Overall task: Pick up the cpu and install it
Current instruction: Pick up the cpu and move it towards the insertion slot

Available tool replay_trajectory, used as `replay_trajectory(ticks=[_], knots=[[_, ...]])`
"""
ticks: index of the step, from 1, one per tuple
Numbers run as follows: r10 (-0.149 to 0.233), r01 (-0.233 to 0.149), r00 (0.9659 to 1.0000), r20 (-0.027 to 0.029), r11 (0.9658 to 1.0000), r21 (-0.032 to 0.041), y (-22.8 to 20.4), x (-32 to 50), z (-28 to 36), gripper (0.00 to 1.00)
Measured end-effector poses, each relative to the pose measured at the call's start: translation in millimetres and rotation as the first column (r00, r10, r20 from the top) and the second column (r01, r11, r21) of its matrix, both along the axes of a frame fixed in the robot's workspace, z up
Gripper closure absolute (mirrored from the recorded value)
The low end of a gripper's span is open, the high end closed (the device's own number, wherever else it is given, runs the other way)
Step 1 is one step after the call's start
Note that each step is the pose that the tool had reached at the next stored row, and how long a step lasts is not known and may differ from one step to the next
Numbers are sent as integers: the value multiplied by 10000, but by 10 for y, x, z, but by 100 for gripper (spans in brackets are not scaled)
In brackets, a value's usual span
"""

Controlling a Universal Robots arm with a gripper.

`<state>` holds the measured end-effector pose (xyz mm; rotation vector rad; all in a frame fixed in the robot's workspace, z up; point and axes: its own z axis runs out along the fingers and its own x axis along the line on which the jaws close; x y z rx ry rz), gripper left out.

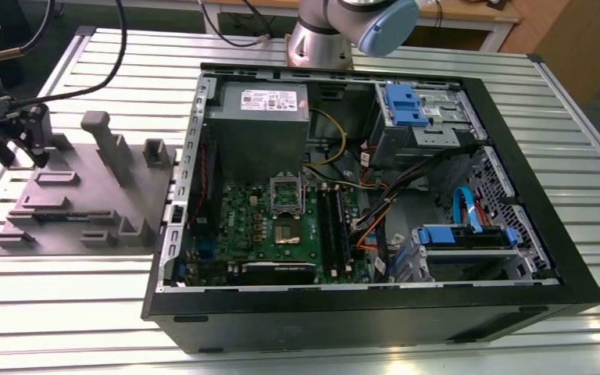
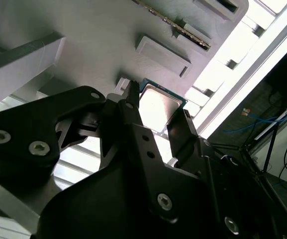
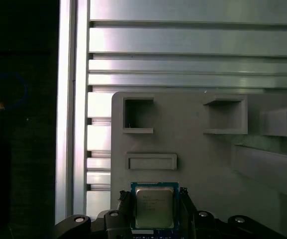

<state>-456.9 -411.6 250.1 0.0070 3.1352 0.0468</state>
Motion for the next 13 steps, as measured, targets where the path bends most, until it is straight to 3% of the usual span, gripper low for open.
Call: replay_trajectory(ticks=[13], knots=[[0, 0, 10000, -2, 10000, -2, 2, 0, 36, 53]])
